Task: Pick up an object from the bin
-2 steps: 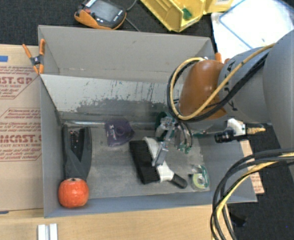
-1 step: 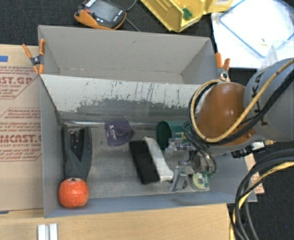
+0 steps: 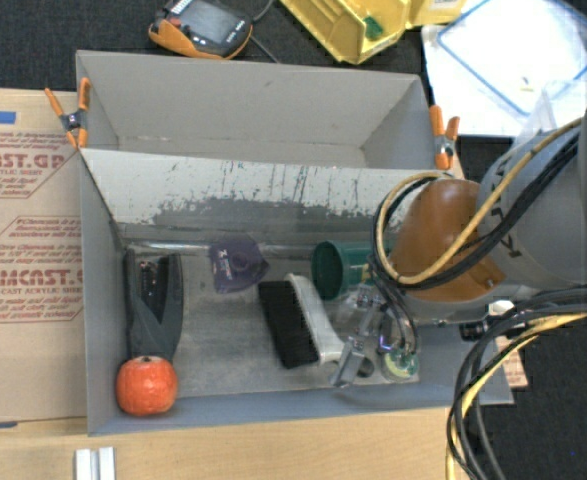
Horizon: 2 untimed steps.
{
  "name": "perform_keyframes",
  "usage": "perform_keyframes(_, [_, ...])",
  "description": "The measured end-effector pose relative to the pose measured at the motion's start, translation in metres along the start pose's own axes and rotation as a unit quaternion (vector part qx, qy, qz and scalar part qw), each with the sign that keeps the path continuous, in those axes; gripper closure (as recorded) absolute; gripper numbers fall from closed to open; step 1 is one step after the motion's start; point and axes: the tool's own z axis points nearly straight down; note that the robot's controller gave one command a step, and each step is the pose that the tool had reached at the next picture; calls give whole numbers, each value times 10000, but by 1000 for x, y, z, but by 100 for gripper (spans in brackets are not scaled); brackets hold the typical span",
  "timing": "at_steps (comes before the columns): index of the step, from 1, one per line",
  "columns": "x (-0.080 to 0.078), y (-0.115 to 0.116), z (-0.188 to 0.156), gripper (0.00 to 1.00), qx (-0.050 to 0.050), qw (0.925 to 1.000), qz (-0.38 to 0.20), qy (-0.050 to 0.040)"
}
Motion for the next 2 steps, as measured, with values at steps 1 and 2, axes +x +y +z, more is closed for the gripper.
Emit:
perform_keyframes(1, [1,16,34,0,-20,9973,-723,-98])
perform_keyframes(2, [10,41,36,100,0,9978,659,9])
